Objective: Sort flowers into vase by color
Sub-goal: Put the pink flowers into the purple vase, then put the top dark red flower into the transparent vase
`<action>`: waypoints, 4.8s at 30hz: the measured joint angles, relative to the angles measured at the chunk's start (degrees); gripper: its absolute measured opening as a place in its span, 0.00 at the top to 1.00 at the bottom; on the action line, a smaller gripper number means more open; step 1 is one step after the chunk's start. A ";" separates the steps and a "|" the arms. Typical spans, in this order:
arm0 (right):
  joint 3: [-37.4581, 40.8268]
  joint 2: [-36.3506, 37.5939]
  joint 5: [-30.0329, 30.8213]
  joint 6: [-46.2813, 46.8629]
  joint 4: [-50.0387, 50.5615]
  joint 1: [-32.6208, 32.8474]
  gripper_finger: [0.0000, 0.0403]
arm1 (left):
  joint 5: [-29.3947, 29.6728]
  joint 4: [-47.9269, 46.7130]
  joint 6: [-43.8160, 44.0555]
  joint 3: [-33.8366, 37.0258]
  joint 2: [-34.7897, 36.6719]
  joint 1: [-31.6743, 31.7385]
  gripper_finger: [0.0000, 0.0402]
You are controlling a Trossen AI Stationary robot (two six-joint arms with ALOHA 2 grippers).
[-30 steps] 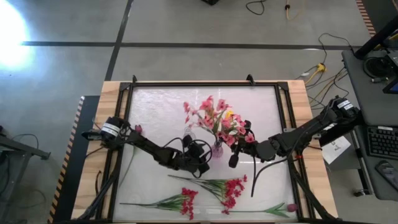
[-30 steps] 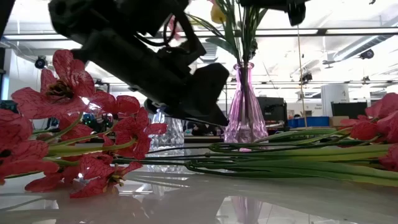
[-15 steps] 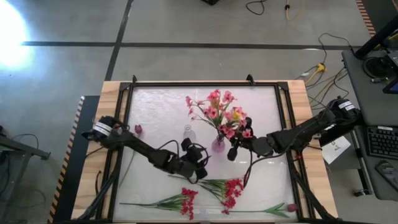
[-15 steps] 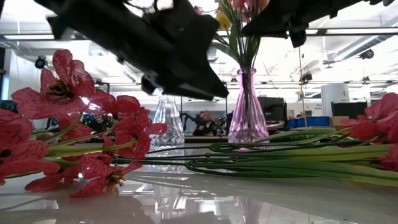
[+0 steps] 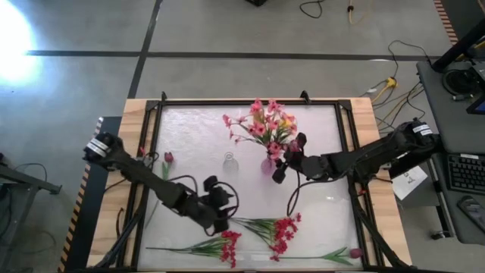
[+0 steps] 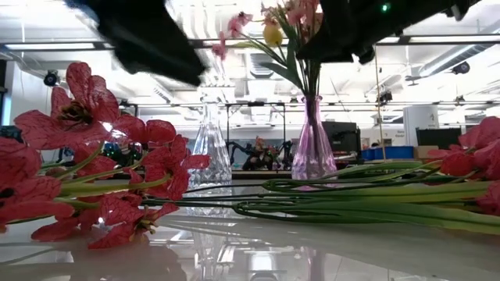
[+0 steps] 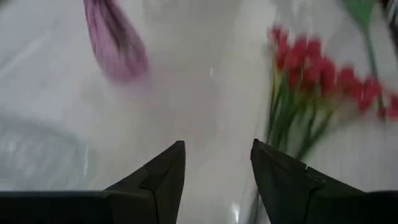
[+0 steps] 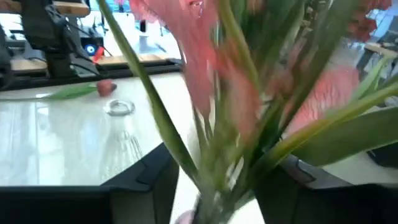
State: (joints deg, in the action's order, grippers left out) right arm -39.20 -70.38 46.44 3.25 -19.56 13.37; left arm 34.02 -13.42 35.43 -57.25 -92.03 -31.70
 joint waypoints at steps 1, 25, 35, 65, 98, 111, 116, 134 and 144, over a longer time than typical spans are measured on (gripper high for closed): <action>-0.56 0.24 -0.01 -0.46 0.43 0.30 0.55 | -0.57 -3.47 1.89 0.00 0.94 -0.59 0.58; -9.79 19.08 -0.35 15.00 33.98 12.57 0.21 | -23.04 -62.62 69.44 14.63 18.18 1.78 0.59; -9.80 21.27 -0.38 17.04 40.54 15.39 0.21 | -17.92 -57.54 61.07 13.98 16.04 16.12 0.60; 27.94 51.54 -34.40 -12.25 -6.84 3.18 0.40 | -23.70 -52.98 56.88 17.93 1.51 34.37 0.70; 38.51 58.59 -43.35 -0.82 0.00 -13.43 0.67 | 14.95 -55.00 53.56 -0.85 14.83 16.58 1.00; 38.53 58.59 -43.36 -0.78 0.05 -13.43 0.66 | 43.32 -37.01 23.07 -13.84 17.56 5.61 1.00; 38.55 58.59 -43.36 -0.83 0.05 -13.43 0.68 | 46.67 -36.78 18.27 -21.30 16.26 6.34 1.00; 38.58 58.59 -43.36 -0.71 0.05 -13.43 0.67 | 49.71 -28.82 14.66 -32.82 14.12 8.51 1.00; 38.58 58.57 -43.36 -0.73 0.07 -13.41 0.67 | 49.96 -29.19 14.49 -32.63 12.24 9.11 1.00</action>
State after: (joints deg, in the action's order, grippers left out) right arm -0.62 -11.81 3.08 2.52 -19.49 -0.03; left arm 83.99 -42.62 49.91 -89.89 -79.80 -22.59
